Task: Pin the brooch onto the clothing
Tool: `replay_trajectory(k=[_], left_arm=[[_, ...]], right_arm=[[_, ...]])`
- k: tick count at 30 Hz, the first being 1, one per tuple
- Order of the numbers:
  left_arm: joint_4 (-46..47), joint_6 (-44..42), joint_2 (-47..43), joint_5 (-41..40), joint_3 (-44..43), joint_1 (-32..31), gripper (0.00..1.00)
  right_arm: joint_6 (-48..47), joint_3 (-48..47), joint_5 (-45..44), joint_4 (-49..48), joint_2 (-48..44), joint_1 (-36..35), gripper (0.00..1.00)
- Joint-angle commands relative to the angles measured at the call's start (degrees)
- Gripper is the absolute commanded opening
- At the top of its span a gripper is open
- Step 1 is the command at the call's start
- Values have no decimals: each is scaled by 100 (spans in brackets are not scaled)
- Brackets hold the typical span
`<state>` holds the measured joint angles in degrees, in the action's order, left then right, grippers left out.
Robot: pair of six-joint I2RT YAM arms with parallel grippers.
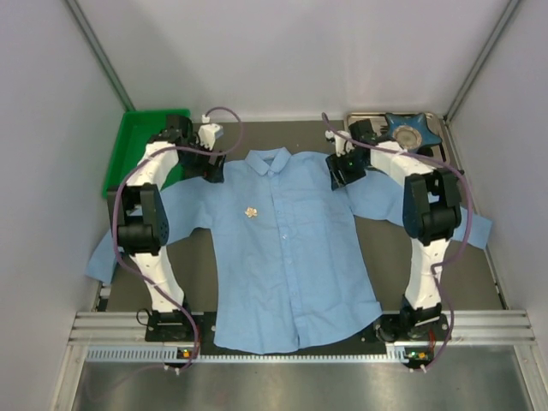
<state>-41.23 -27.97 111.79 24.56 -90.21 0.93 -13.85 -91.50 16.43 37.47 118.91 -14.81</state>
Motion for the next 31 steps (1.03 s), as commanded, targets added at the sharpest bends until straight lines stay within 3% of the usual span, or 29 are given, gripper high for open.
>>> replay_trajectory(k=[1,4,5,6,10,14,22,31], left_arm=[[589,894,-666,-28,-602,-67,99],[1195,1933,-947,-635,-638,-75,99],[1240,2066,-1018,-758,-699,-67,99],[1023,2006,-1106,-672,-821,-67,99],[713,2093,-1343,-373,-1139,-75,98],[1020,2208,-1949,-627,-297,-67,99],[1705,1997,-3074,-2137,2118,-558,99],[1891,2120,-3409,-2236,2746,-866,99]], right_arm=[[198,-385,783,-73,-1000,39,58],[286,-605,1082,-109,-1456,31,66],[338,-684,1143,-144,-1563,39,70],[356,-711,1144,-153,-1677,39,81],[365,-510,820,-267,-2345,39,99],[286,438,327,-460,-3144,57,99],[664,2924,-210,-978,-4920,408,99],[761,3658,-192,-1111,-5554,593,99]])
